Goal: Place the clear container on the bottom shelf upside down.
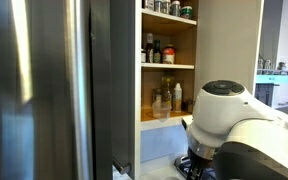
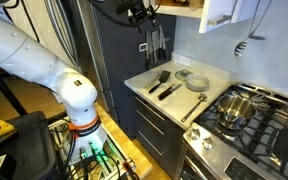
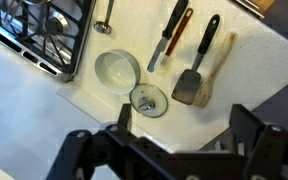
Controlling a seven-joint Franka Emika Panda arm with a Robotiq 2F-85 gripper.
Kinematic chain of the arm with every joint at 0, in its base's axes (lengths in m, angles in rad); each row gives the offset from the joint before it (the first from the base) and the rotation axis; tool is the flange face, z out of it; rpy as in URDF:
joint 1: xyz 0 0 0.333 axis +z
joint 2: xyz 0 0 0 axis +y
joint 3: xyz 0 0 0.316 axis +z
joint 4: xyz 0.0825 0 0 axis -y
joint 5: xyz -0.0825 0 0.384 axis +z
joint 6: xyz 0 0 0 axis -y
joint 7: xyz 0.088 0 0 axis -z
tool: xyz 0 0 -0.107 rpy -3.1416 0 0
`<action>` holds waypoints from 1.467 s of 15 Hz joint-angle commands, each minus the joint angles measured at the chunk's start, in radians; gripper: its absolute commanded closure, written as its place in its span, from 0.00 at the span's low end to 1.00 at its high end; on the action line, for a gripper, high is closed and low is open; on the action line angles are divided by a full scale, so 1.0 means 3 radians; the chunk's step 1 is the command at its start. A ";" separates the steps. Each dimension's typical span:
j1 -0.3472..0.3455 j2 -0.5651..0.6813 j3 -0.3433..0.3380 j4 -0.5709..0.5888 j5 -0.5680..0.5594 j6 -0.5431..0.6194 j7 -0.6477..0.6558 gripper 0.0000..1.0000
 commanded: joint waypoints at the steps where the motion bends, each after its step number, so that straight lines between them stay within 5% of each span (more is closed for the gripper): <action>1: 0.0050 0.0010 -0.0037 0.0012 -0.0026 -0.0016 0.0020 0.00; 13: -0.0190 0.0450 -0.0314 0.0292 -0.0941 0.1938 -0.0809 0.00; 22: -0.0197 0.0501 -0.0354 0.0306 -0.0794 0.2085 -0.0755 0.00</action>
